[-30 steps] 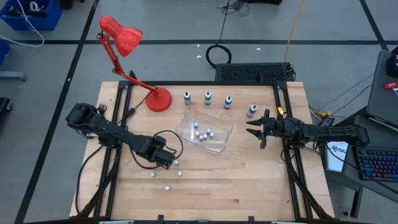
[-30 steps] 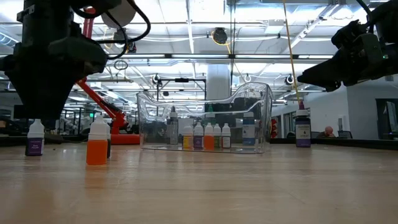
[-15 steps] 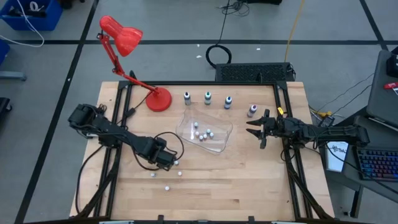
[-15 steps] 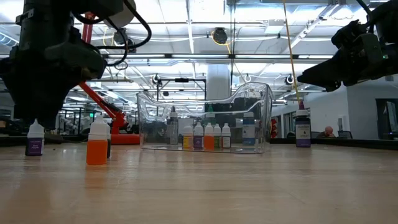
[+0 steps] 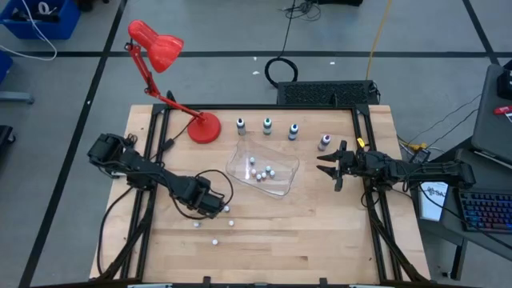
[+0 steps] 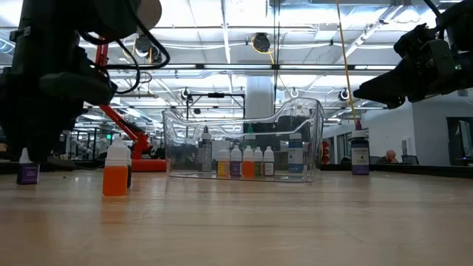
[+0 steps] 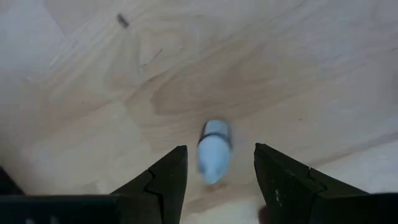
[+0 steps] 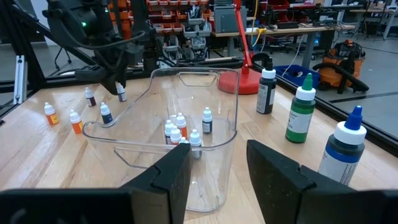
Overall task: Pick & Place food coloring
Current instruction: Put the small purple food coloring bottle in the transparent bin
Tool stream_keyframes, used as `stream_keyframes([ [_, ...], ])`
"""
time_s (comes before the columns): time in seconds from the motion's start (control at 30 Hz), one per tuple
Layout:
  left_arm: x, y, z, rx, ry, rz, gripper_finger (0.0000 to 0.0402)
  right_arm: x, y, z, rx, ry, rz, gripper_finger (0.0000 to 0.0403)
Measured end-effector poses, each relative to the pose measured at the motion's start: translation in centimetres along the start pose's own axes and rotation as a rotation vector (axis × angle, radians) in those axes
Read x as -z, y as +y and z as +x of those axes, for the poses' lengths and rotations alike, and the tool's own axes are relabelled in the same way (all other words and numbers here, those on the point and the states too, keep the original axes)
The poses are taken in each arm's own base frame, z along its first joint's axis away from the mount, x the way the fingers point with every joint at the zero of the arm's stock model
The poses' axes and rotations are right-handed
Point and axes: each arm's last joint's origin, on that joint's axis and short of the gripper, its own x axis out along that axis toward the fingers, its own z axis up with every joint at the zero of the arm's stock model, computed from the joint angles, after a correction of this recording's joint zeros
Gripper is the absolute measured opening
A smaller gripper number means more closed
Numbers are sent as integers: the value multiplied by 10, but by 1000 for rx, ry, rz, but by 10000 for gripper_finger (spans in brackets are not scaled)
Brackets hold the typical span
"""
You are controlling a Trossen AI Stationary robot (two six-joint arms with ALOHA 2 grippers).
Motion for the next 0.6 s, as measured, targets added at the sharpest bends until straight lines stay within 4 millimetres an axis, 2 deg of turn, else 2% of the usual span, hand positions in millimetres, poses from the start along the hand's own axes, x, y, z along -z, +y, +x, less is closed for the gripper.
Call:
stream_keyframes([
  [0.6, 1, -6, -2, 59, 21, 39, 189, 0, 0, 0, 0, 0, 0, 144],
])
